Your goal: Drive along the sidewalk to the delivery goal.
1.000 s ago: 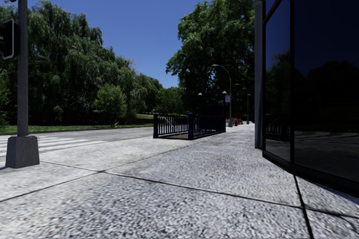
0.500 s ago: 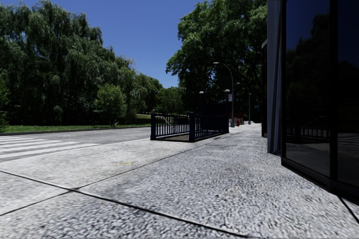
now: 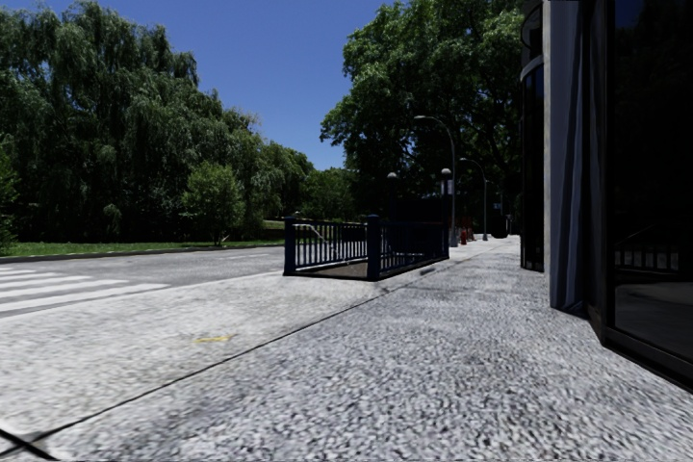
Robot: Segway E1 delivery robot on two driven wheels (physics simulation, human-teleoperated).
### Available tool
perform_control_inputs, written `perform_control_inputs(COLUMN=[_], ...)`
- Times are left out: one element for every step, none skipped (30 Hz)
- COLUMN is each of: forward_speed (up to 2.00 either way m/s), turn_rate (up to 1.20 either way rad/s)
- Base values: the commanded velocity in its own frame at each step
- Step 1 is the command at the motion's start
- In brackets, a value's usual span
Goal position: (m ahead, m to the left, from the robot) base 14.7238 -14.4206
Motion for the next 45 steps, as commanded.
perform_control_inputs(forward_speed=[1.53,1.53,1.53,1.53,1.53,1.53,1.53,1.53,1.53,1.53,1.53,1.53,1.53,1.53,1.53,1.53,1.53,1.53,1.53,1.53,1.53,1.53,1.53,1.53,1.53,1.53,1.53,1.53,1.53,1.53,1.53,1.53,1.53,1.53,1.53,1.53,1.53,1.53,1.53,1.53,1.53,1.53,1.53,1.53,1.53], turn_rate=[0.0,0.0,0.0,0.0,0.0,0.0,0.0,0.0,0.0,0.0,0.0,0.0,0.0,0.0,0.0,0.0,0.0,0.0,0.0,0.0,0.0,0.0,0.0,0.0,-0.05,-0.1,-0.15,-0.24,-0.27,-0.28,-0.28,-0.28,-0.28,-0.28,-0.28,-0.28,-0.38,-0.73,-0.73,-0.83,-0.86,-0.87,-0.88,-0.88,-0.88])
